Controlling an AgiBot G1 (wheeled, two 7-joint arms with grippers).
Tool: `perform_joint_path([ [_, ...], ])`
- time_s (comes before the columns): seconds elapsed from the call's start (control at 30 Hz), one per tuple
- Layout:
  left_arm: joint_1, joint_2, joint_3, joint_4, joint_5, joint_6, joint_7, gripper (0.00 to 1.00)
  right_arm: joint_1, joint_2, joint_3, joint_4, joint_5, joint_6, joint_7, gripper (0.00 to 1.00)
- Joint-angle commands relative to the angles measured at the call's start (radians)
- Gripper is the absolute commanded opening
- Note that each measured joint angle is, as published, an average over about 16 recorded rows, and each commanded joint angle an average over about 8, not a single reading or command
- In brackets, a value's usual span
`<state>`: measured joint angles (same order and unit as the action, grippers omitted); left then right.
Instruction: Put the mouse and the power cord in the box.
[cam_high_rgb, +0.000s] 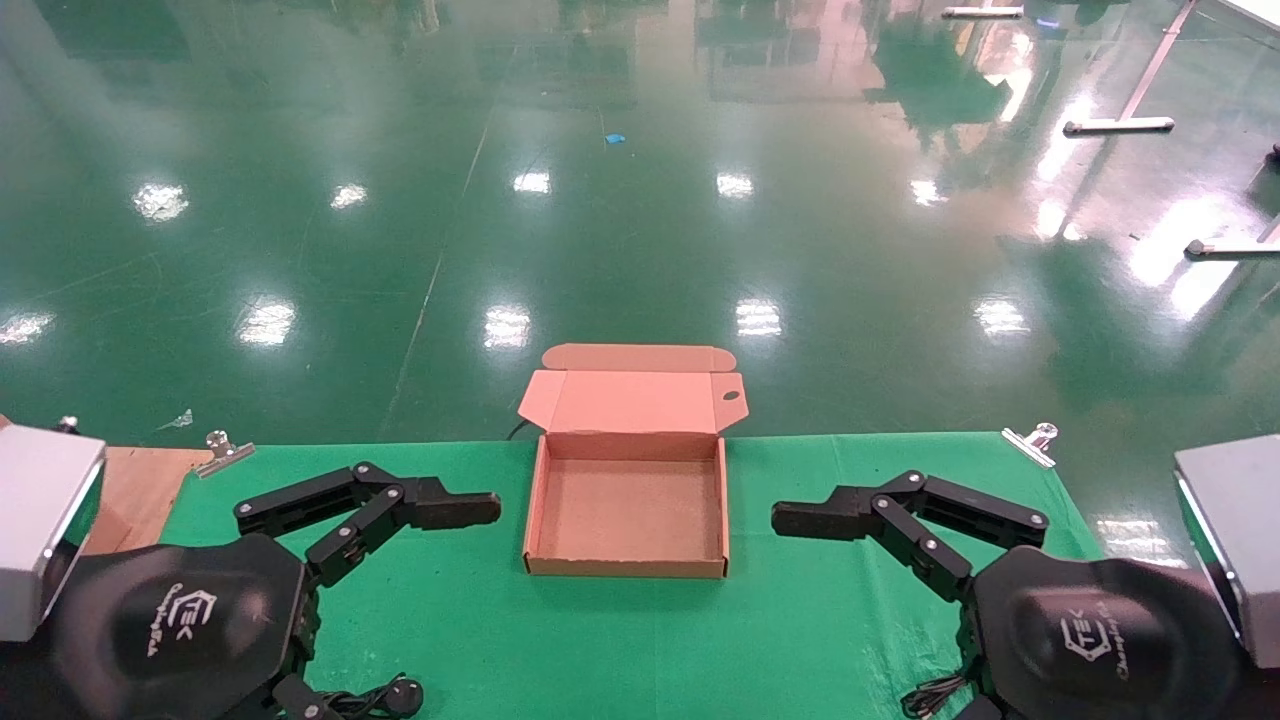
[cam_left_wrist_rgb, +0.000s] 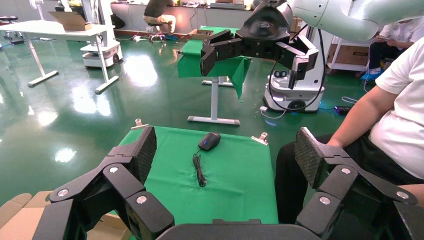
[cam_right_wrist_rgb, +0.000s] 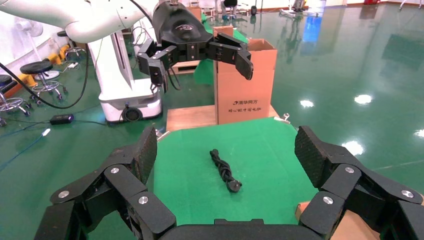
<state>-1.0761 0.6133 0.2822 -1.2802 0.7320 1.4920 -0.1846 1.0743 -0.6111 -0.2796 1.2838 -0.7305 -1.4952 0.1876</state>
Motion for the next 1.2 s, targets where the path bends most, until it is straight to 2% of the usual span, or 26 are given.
perform_joint_path([
  [0.03, 0.000, 0.000, 0.000, 0.000, 0.000, 0.000, 0.000, 1.00, 0.000, 0.000, 0.000, 0.000, 0.000, 0.000, 0.000, 1.00],
  [1.2, 0.000, 0.000, 0.000, 0.000, 0.000, 0.000, 0.000, 1.00, 0.000, 0.000, 0.000, 0.000, 0.000, 0.000, 0.000, 1.00],
])
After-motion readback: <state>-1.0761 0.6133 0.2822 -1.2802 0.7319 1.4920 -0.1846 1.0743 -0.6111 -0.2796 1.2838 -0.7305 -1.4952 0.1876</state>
